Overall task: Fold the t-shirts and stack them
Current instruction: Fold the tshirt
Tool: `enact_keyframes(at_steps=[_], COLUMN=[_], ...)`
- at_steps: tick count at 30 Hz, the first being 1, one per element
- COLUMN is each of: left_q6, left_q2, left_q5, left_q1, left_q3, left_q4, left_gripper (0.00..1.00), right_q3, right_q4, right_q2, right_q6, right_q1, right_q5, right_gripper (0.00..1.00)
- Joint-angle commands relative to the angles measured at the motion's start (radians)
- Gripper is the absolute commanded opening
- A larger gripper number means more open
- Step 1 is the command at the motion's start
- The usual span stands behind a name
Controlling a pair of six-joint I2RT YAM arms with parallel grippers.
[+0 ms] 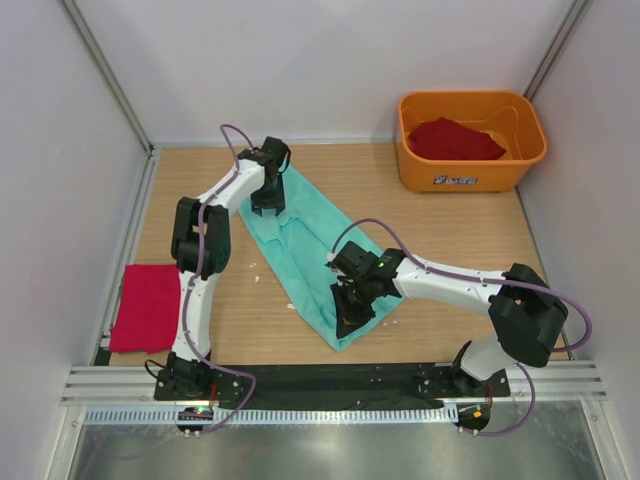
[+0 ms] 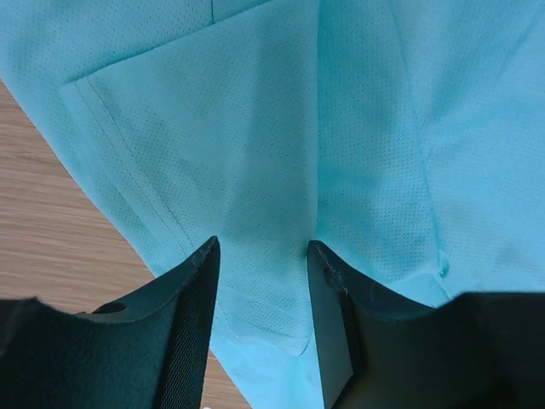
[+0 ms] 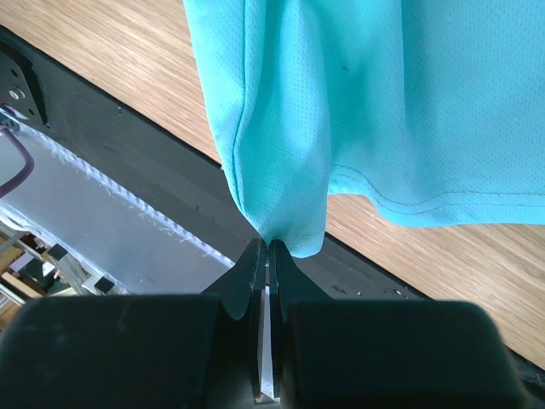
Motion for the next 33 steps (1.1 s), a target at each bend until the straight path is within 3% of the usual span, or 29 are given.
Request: enact_keyframes(at_steps=[1, 7, 20, 33], left_q6=[0.013, 0.01, 0.069, 0.105], left_q2=[-0.005, -0.04, 0.145, 0.196], left_q5=[-0.055, -0.091, -0.189, -0.253], left_q1=[-0.009, -0.015, -0.015, -0.014], left_q3=[0.05, 0.03, 0.299, 0.302], left_q4=[0.031, 0.109, 0.075, 0.092], left_gripper=[0.47, 0.49, 0.45, 0.38], right_q3=[-0.011, -0.03, -0.024, -0.068], right_q4=[0.014, 0.02, 0.017, 0.038], right_q2=[-0.037, -0.043, -0.054, -0.082], right_q6=[0.013, 0.016, 0.033, 0.053], right_q1=[-0.002, -0.004, -0.002, -0.002], right_q5=[-0.014, -0.014, -0.022, -0.028], right_gripper=[0.04, 0.04, 0.04, 0.04])
